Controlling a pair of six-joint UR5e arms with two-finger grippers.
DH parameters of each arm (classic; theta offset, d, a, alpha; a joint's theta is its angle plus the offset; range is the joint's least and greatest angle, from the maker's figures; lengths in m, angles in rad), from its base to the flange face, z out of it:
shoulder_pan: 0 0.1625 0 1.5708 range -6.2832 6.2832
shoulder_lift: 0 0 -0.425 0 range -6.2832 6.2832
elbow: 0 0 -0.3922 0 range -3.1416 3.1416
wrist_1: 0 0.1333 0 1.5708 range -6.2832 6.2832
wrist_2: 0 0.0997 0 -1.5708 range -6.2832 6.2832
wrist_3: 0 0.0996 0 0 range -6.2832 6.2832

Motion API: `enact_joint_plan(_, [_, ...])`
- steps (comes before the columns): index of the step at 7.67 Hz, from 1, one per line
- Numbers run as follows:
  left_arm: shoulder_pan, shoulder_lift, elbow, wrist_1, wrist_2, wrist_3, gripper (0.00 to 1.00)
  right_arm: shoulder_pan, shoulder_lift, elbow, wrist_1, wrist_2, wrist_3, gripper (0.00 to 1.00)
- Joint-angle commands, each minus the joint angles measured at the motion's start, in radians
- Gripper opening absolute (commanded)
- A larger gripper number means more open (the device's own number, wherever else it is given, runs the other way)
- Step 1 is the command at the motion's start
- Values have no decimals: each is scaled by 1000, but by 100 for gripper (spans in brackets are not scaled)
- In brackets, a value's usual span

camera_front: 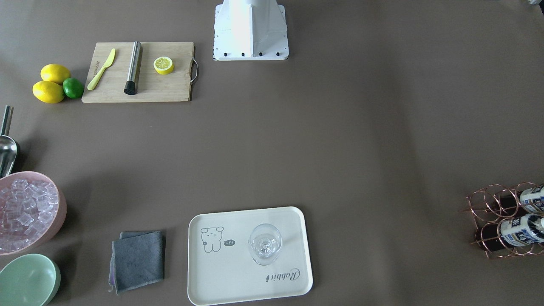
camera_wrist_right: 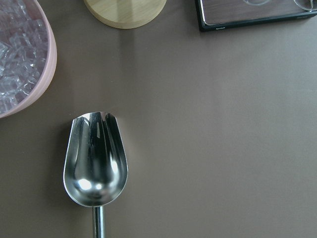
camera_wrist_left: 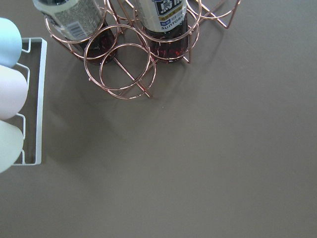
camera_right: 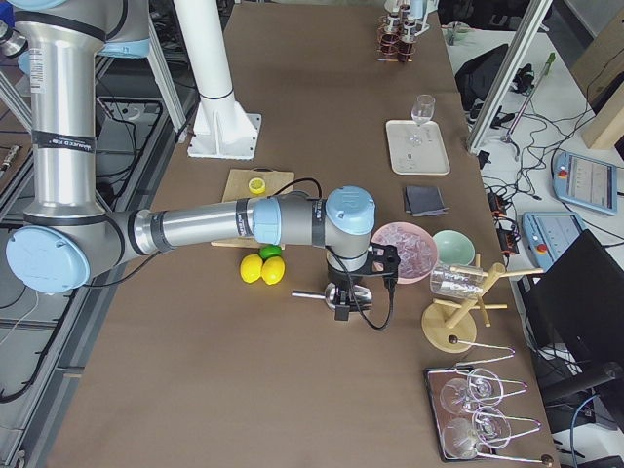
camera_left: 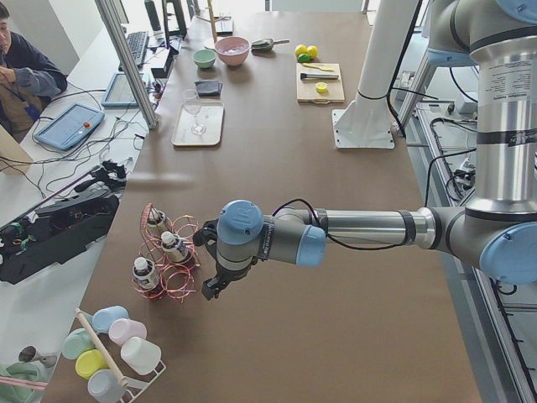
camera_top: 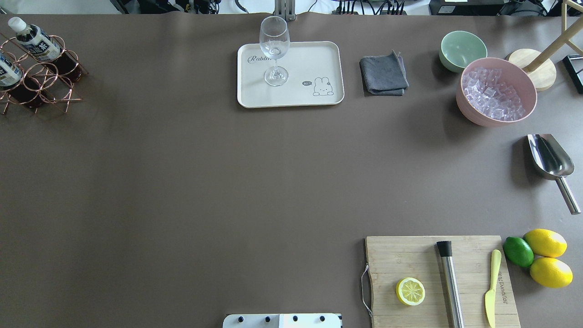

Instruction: Take tea from basket to plate

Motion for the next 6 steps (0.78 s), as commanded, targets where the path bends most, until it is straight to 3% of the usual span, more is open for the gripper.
enact_joint_plan(1, [-13,-43,24,1,-3,180,93,0,0,0,0,0,1,100])
enact_joint_plan(3, [-16,-144,120,50,-105,281,98,0,0,0,0,0,1,100])
enact_joint_plan(5, [-20,-244,122,244,-111,291,98,0,0,0,0,0,1,100])
enact_joint_plan(6, [-16,-272,125,257,-111,342,98,0,0,0,0,0,1,100])
